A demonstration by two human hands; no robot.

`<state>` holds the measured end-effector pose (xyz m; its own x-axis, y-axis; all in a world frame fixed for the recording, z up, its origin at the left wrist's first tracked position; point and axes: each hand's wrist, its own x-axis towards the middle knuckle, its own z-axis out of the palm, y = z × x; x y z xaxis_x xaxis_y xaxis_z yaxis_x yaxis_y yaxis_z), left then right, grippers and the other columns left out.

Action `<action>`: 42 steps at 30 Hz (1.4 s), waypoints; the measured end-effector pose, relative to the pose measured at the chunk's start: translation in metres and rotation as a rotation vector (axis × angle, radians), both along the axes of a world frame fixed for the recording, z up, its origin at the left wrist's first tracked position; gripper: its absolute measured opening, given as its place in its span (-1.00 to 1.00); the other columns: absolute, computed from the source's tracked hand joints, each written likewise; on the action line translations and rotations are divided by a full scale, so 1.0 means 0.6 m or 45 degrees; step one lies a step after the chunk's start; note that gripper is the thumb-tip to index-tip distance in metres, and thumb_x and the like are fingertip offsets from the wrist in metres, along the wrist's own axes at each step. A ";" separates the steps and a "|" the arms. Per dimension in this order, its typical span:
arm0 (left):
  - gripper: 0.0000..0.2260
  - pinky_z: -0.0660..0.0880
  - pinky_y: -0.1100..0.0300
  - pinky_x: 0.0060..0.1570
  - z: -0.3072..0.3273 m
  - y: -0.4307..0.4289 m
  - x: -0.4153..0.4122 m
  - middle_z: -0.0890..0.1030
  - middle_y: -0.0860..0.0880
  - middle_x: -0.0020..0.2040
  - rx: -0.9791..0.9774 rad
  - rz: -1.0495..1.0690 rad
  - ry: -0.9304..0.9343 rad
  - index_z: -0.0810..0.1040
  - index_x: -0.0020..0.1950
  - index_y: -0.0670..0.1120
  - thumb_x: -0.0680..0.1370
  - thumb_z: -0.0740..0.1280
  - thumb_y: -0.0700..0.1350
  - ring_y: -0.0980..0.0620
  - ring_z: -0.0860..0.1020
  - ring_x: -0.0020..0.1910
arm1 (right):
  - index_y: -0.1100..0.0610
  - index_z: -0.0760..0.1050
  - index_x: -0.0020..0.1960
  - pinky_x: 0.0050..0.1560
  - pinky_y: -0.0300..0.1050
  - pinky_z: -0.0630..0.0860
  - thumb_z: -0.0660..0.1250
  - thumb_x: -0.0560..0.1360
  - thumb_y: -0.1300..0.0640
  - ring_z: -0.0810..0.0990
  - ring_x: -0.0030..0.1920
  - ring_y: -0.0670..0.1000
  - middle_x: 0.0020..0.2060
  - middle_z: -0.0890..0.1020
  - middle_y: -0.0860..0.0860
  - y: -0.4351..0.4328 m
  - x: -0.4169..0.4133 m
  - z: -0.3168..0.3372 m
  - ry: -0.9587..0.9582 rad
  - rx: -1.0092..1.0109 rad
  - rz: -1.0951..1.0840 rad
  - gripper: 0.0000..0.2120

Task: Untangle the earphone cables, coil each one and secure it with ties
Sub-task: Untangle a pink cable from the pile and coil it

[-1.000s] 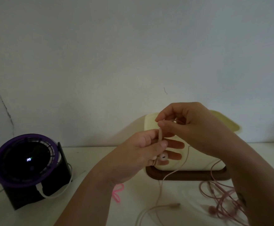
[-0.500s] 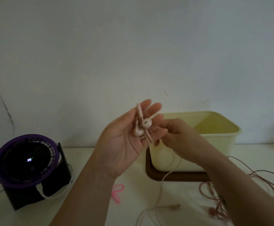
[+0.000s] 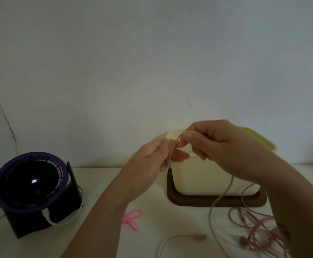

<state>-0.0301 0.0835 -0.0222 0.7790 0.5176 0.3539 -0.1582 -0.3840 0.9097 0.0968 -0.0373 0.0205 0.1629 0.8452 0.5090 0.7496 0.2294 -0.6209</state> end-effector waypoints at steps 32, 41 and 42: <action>-0.63 0.54 -0.01 0.07 0.009 -0.002 -0.024 0.66 -0.16 -0.10 -0.373 -0.472 0.147 0.63 0.03 -0.16 0.54 0.11 0.01 -0.03 0.59 -0.10 | 0.07 0.56 -0.35 -0.44 -0.30 0.22 0.34 0.31 -0.21 0.23 -0.49 -0.10 -0.55 0.30 -0.11 0.024 0.017 -0.023 0.286 0.140 0.019 -0.66; -0.62 0.28 -0.19 0.35 0.036 -0.003 -0.017 0.49 -0.25 0.31 -0.953 -0.793 -0.529 0.38 0.35 -0.33 0.64 0.06 -0.13 -0.19 0.46 0.31 | 0.06 0.55 -0.33 -0.36 -0.19 0.27 0.22 0.57 0.11 0.30 -0.51 -0.05 -0.53 0.41 -0.01 0.063 -0.002 -0.064 0.452 -0.063 0.204 -0.69; -0.63 0.42 -0.15 0.25 0.039 -0.002 -0.017 0.56 -0.20 0.24 -1.021 -0.675 -0.549 0.45 0.31 -0.28 0.61 0.09 -0.11 -0.14 0.54 0.23 | 0.02 0.55 -0.30 -0.39 -0.24 0.24 0.18 0.59 0.11 0.27 -0.51 -0.13 -0.54 0.37 -0.11 0.062 -0.005 -0.063 0.351 -0.099 0.167 -0.68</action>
